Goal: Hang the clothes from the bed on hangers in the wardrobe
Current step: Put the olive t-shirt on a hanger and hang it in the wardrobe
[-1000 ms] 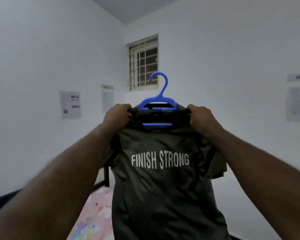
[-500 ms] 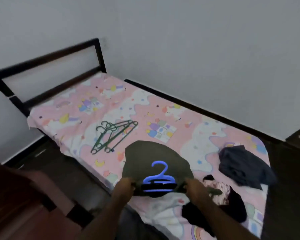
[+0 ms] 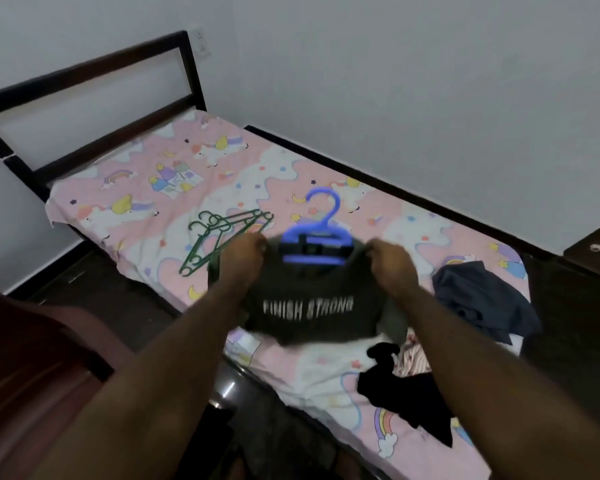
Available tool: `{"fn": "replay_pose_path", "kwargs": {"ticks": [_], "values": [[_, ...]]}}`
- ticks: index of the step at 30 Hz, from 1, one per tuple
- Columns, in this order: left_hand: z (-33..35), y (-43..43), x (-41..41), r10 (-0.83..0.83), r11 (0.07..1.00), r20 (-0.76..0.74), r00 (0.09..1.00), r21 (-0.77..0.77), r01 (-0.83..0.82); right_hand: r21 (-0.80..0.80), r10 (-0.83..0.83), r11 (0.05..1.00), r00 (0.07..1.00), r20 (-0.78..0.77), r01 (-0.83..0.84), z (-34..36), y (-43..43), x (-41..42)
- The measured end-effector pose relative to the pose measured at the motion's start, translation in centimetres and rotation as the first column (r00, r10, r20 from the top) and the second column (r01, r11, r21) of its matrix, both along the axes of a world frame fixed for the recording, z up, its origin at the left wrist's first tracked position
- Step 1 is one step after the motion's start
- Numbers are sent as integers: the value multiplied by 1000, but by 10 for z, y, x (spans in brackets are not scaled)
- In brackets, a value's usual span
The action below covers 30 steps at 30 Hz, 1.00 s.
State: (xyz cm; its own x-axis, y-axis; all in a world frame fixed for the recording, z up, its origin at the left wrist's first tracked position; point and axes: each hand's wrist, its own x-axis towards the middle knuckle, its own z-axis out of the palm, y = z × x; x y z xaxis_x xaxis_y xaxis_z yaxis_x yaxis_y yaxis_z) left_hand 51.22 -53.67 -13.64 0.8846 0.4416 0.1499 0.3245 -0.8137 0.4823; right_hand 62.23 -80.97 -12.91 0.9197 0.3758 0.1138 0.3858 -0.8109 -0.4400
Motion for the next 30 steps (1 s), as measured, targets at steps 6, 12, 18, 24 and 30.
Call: {"fn": "replay_pose_path", "kwargs": {"ticks": [6,12,18,24,30], "values": [[-86,-31,-74,-3,1000,-344,939,-16,-3,-208,84,973,990,-109,-105,-85,-32,-64],[-153,-54,-147,-105,988,-589,802,-155,15,-300,54,927,873,-484,-224,-149,-63,-137],[-156,-52,-152,-163,978,-616,771,-206,42,-225,64,951,848,-527,-211,-158,-68,-152],[-145,-40,-142,-206,977,-623,755,-180,118,-230,134,928,840,-525,-292,-137,-56,-131],[-57,6,-55,-226,973,-440,869,-59,223,-221,222,927,918,-328,-303,-46,-9,-33]]}}
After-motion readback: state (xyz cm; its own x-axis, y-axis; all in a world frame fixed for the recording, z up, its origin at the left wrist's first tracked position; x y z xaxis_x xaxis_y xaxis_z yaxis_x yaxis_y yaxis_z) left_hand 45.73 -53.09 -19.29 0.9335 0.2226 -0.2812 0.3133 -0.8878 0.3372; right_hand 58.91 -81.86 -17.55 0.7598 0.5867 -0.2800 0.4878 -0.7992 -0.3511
